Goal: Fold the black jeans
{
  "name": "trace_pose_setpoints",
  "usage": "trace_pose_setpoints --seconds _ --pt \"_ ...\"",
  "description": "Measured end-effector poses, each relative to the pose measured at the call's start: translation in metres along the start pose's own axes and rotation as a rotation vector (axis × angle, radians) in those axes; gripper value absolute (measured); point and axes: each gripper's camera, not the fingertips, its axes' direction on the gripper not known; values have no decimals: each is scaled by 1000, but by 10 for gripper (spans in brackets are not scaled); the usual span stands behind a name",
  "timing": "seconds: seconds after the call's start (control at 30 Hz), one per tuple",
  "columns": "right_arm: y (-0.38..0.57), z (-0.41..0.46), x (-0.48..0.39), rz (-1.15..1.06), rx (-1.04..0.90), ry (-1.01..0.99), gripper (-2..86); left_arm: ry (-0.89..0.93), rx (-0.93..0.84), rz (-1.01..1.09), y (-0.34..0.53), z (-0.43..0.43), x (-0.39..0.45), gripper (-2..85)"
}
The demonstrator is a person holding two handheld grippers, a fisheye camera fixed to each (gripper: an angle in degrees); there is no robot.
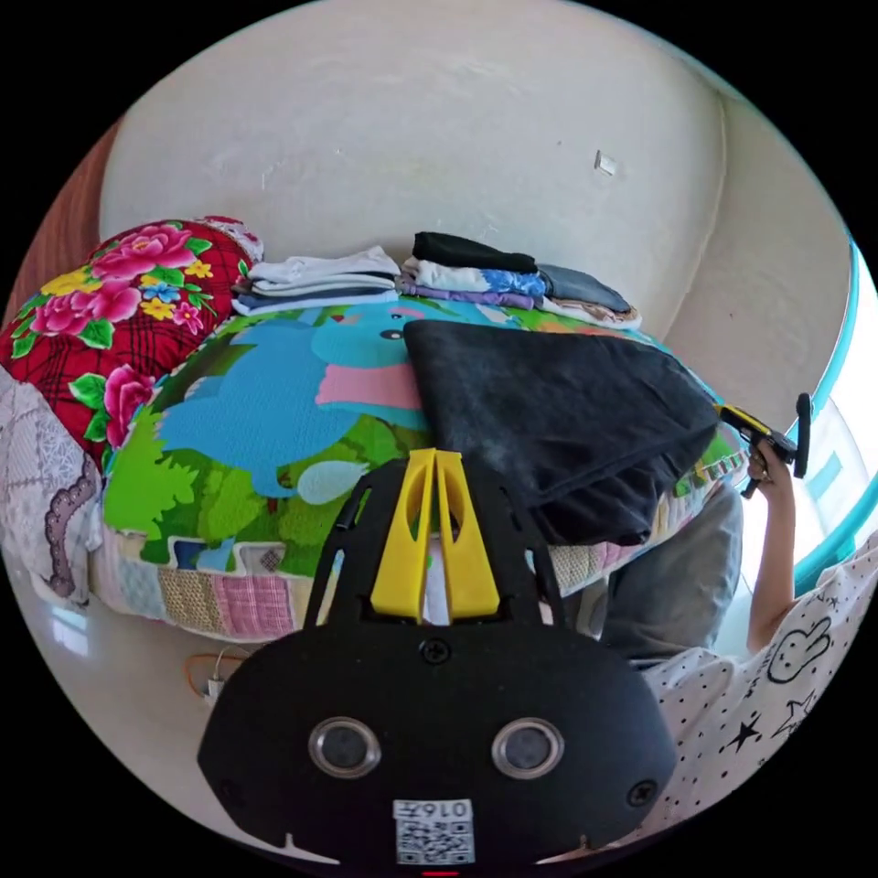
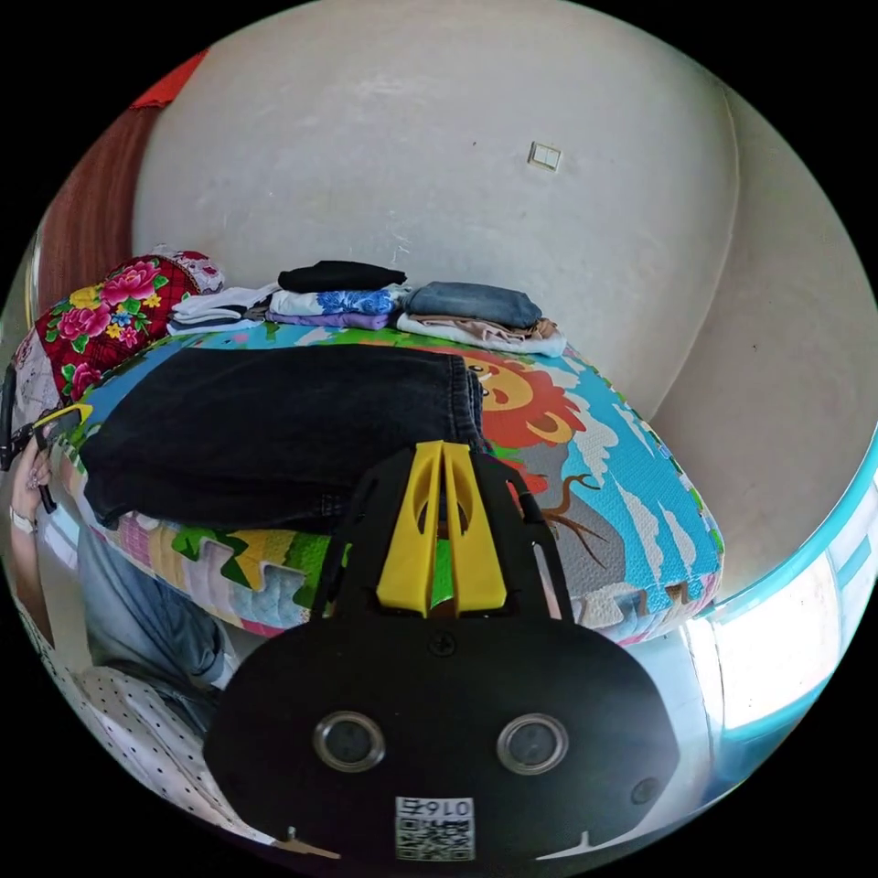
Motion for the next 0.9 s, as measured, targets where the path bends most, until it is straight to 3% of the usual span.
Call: trace_pose_setpoints --seconds 0.1,0.27,0.37,0.57,0.67,0.9 --pt "7 6 9 62 -9 -30 -4 56 -105 -41 14 12 -14 0" --pt "16 -1 23 113 6 -71 -4 271 22 -201 34 -2 -43 97" --pt "16 -3 20 83 0 -34 -4 445 -11 -187 37 2 -48 112" --pt "22 -8 25 92 15 -27 -4 212 -81 15 42 -4 1 127" --pt "25 -9 34 118 22 -55 -4 90 -42 16 45 -6 16 119" --pt "28 -14 37 85 20 -39 -4 19 21 -51 44 -22 17 81"
